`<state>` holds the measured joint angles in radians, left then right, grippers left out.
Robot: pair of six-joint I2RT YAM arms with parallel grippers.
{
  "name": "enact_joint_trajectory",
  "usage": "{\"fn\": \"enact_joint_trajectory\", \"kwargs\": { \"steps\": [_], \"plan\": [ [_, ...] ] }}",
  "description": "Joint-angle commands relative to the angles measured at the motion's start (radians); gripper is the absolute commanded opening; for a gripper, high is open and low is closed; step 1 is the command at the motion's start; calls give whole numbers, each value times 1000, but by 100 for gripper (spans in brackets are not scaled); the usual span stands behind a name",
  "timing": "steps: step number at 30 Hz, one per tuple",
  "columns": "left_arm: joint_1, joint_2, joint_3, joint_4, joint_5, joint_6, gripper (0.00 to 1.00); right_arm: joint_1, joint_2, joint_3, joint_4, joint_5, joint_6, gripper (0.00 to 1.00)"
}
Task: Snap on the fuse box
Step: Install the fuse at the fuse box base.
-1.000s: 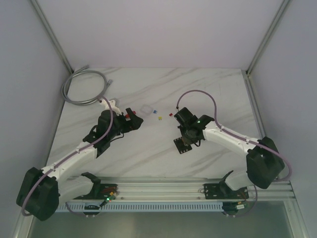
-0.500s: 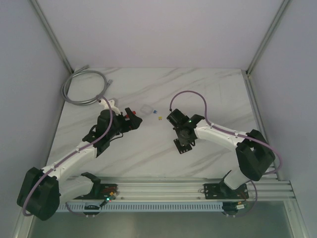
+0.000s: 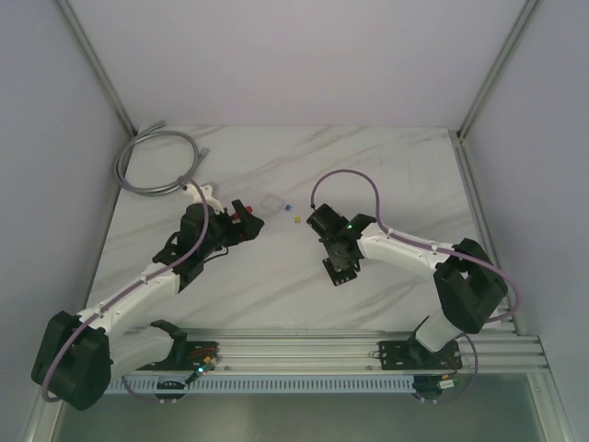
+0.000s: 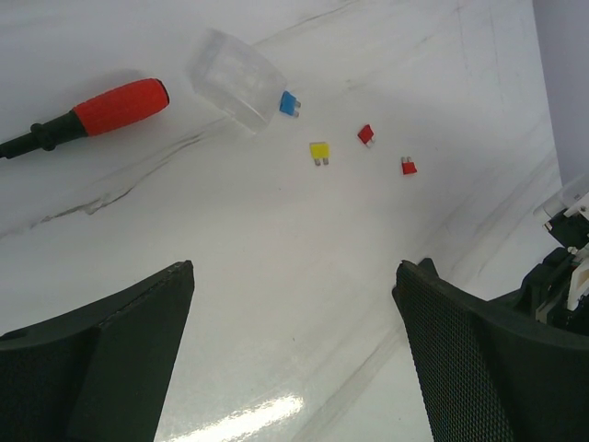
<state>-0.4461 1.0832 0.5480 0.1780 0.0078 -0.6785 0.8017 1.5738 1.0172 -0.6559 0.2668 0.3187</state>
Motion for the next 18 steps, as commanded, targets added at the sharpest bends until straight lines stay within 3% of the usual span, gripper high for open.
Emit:
{"fn": "enact_joint_trajectory", "kwargs": {
  "steps": [1, 18],
  "plan": [
    [3, -18, 17, -8, 15, 13, 100, 11, 12, 0, 16, 24, -22, 0],
    [4, -23, 17, -8, 22, 8, 100, 32, -10, -19, -16, 60, -30, 0]
  ]
}}
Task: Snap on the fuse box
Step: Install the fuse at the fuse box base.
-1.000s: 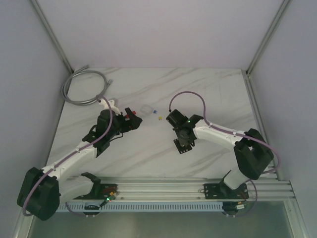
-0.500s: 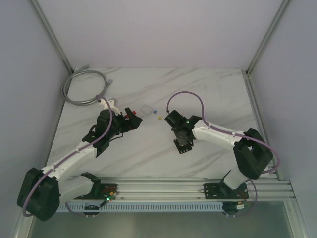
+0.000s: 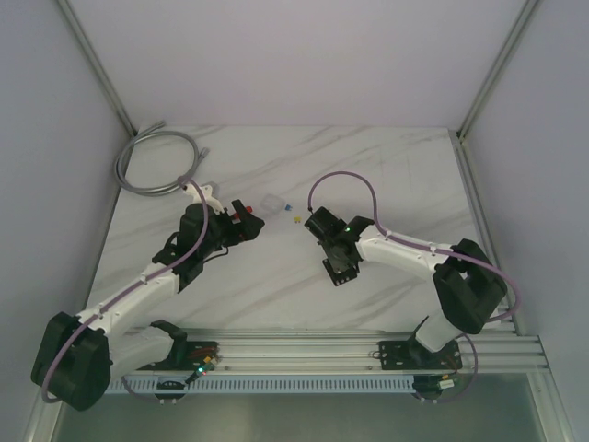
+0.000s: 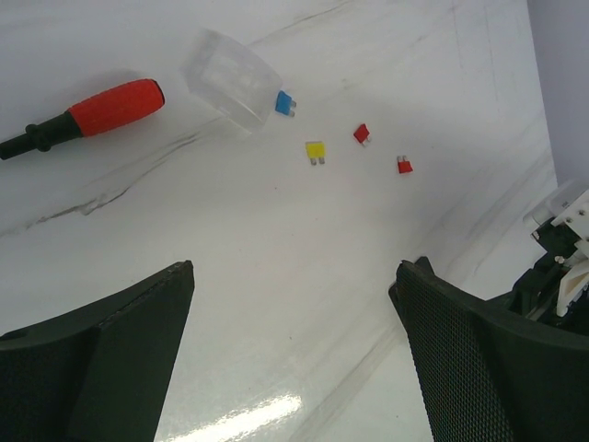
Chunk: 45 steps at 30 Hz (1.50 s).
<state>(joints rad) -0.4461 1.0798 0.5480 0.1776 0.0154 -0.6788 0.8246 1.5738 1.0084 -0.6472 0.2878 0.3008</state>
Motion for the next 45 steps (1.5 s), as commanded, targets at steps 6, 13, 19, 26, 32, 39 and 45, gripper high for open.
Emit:
{"fn": "enact_joint_trajectory", "kwargs": {
  "steps": [6, 13, 19, 26, 32, 39, 45],
  "plan": [
    [4, -30, 16, -7, 12, 6, 100, 15, -26, -12, -15, 37, -27, 0],
    [4, -31, 17, -8, 16, 4, 100, 17, -21, -25, -8, 58, -35, 0],
    [4, -30, 16, -5, 18, 4, 100, 20, -26, -38, 14, 53, -44, 0],
    [4, -30, 15, -1, 22, 1, 100, 30, -21, -54, 35, 51, -59, 0],
    [4, -31, 17, 0, 23, 3, 100, 48, -17, -60, 56, 18, -57, 0],
    [4, -40, 14, 0, 24, 3, 100, 88, 25, -22, 76, -3, 25, 0],
    [4, -59, 6, -1, 22, 5, 100, 97, 41, -18, 58, 52, 83, 0]
  ]
}}
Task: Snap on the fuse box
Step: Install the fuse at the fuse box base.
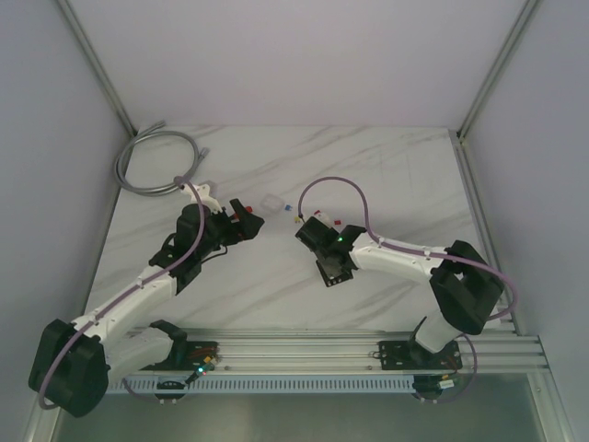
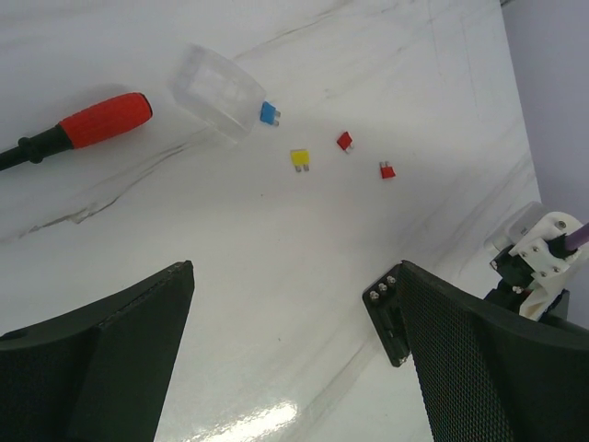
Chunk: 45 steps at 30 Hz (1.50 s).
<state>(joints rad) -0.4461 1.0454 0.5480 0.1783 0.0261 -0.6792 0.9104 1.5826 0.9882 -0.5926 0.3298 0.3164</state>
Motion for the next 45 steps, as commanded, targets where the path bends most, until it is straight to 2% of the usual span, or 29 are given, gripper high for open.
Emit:
{"fn": "enact_joint_trajectory", "kwargs": {
  "steps": [1, 23, 32, 45],
  "plan": [
    [5, -26, 5, -2, 11, 5, 100, 12, 27, 0, 3, 11, 66, 0],
    [5, -40, 0, -2, 18, -22, 100, 17, 6, -109, 46, -7, 155, 0],
    [5, -45, -3, -2, 12, -31, 100, 29, -88, -62, 50, 66, 132, 0],
    [5, -51, 0, -2, 10, -28, 100, 36, -49, -53, 40, 108, 154, 0]
  ]
}}
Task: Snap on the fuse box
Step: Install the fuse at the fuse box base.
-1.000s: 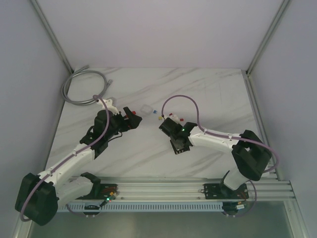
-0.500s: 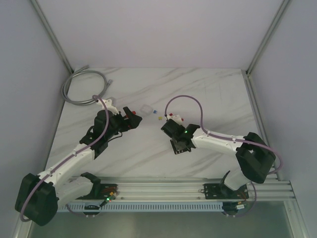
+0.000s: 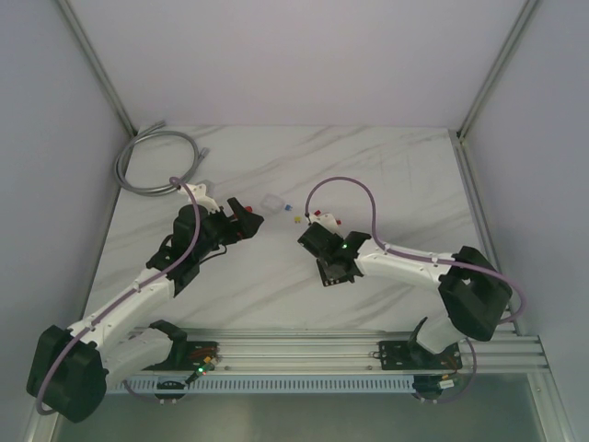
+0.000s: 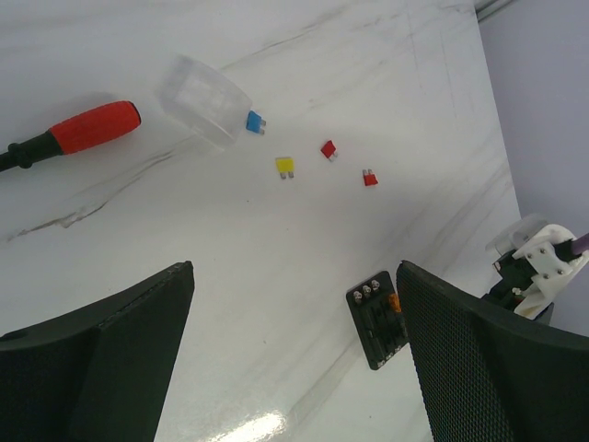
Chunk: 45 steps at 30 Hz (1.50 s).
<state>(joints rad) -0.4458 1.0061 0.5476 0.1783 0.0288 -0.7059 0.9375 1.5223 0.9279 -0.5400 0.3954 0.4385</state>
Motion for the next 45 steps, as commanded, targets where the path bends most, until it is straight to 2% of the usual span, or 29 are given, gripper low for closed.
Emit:
{"fn": "enact_joint_trajectory", "kwargs": {
  "steps": [1, 24, 31, 38, 41, 45],
  "plan": [
    [4, -11, 0, -2, 8, -1, 100, 10, 12, 6, -13, 41, 35, 0],
    [4, -22, -6, -2, 3, -12, 100, 58, 122, 29, -28, 18, 127, 0],
    [4, -24, -8, -4, 2, -13, 100, 67, 94, 27, -37, -1, 150, 9],
    [4, -30, -9, -7, 2, -12, 100, 66, 100, 17, -39, 0, 171, 7],
    [4, -33, -9, -8, 2, -13, 100, 64, 109, 10, -36, 1, 168, 1],
    [4, -40, -10, -10, -2, -11, 100, 57, 135, -7, -27, -22, 146, 0]
  ]
}}
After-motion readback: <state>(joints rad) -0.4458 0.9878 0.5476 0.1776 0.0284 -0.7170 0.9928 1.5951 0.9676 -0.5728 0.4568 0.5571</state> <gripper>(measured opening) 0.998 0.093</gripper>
